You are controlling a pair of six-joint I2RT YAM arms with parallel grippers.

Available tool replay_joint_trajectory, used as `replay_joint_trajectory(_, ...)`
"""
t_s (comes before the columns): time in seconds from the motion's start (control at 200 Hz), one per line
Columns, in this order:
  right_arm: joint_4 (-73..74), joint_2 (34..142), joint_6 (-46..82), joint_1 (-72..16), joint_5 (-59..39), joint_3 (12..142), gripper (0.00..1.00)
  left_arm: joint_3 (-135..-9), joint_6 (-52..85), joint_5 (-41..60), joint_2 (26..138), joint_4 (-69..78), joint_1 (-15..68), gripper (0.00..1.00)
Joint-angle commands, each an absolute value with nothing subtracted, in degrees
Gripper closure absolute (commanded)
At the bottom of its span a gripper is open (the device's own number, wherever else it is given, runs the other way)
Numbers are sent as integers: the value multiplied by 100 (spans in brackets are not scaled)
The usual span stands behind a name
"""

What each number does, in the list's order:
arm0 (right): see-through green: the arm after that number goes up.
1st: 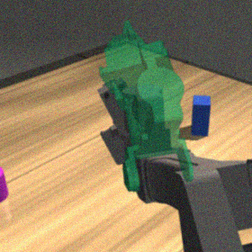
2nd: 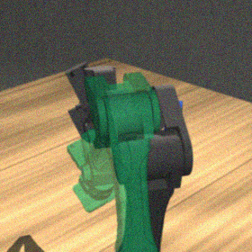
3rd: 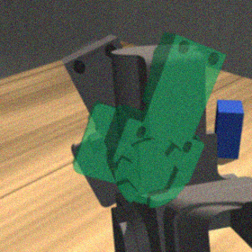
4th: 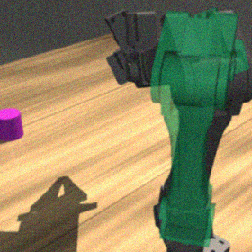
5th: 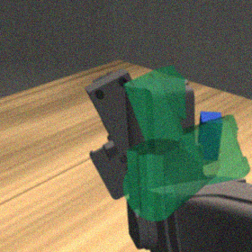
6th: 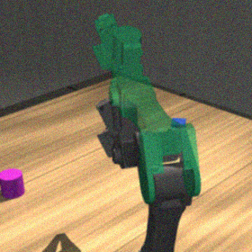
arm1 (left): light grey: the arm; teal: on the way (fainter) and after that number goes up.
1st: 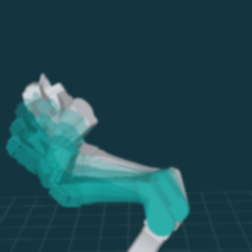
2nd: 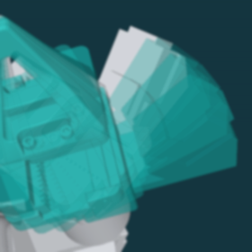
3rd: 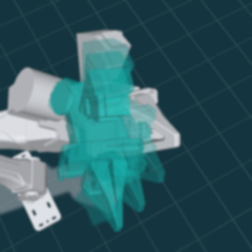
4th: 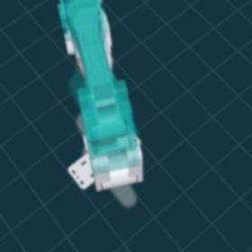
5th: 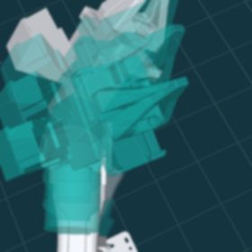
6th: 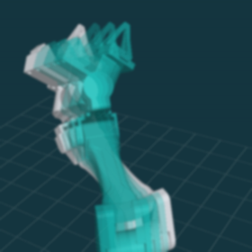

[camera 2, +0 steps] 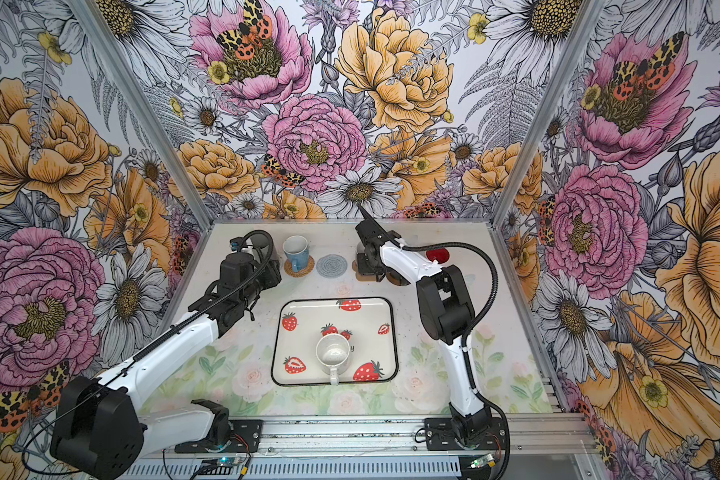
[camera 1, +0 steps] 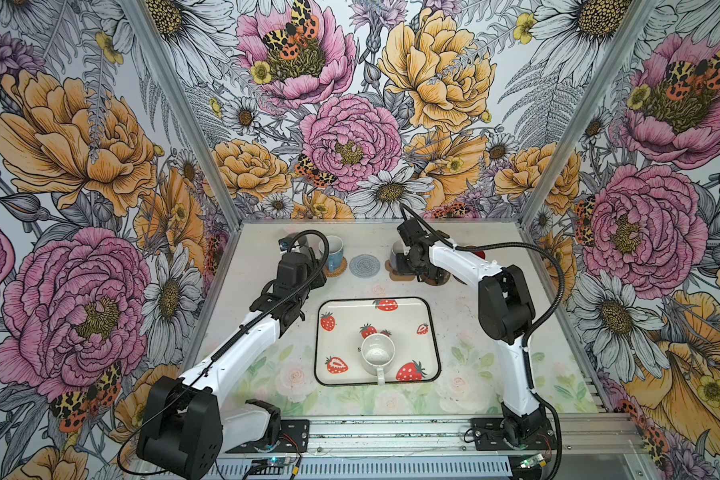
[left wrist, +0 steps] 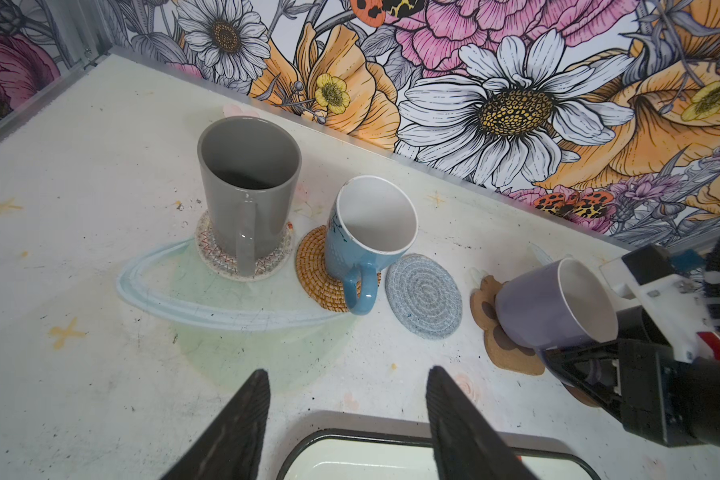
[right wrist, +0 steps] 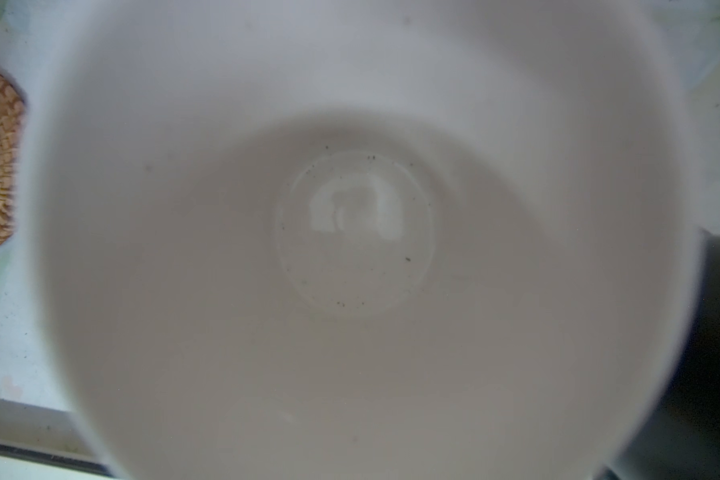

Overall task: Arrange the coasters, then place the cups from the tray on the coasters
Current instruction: 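Lower the white mug onto the paw-shaped cork coaster with the right gripper, then hold the white mug on the paw-shaped coaster with the right gripper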

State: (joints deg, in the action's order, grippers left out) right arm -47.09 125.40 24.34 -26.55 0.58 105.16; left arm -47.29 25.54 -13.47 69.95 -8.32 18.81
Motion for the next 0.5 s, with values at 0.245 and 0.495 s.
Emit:
replay_joint_trajectory(0.245, -4526, 12559, 2435, -2637, 184, 10681, 100, -4703, 2470, -1327, 6970, -809, 1802, 38)
replay_joint_trajectory(0.495, -4559, 12595, 2438, -2637, 179, 10664, 100, -4705, 2474, -1316, 6970, -817, 1793, 38)
